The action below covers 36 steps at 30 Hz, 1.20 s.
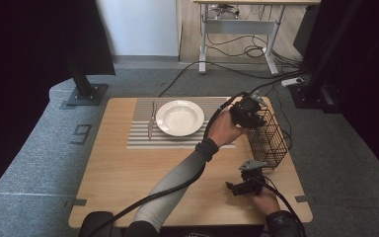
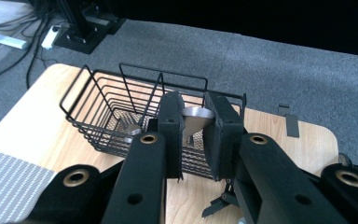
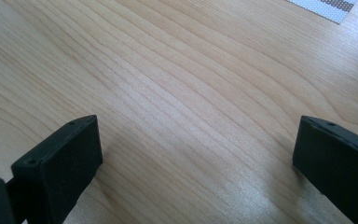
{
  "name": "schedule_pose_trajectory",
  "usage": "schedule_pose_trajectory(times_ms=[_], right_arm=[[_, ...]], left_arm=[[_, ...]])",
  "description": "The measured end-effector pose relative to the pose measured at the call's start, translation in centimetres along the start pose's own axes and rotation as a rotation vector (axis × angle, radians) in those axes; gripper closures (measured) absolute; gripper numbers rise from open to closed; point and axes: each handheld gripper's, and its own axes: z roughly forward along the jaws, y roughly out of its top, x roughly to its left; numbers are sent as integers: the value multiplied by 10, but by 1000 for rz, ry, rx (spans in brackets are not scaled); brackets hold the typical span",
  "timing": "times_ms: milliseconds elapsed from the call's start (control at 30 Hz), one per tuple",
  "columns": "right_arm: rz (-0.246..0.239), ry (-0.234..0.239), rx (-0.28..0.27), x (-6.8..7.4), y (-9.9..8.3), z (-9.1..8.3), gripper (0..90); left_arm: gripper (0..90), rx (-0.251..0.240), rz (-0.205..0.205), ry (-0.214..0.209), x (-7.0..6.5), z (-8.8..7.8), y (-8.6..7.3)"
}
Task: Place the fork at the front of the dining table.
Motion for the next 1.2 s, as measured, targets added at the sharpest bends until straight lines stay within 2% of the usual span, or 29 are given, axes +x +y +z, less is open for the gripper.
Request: schedule_pose_trajectory(times_ms=[300,567,800,933,1033,1133,1200], right_arm=[[3,0,-1,0,0,0,6],[8,-4,2,1,0,0,7],[4,1,-4,1,-1,-1,22],[-17,21,-1,1,0,-3,58],[-24,32,3,1,0,-3,71],[-30,40,-7,2,1,-4,132],[-18,63,-6,1,3,-4,135]], left_arm=[[775,-4,22,28,0,-28,6],[775,7,26,39,3,-51,-2],[776,46,23,36,11,-64,-25],[776,54,8,37,16,-72,-39],[776,58,-8,39,19,-78,-54],[776,70,-26,40,22,-81,-71],[776,75,-31,35,24,-82,-81]])
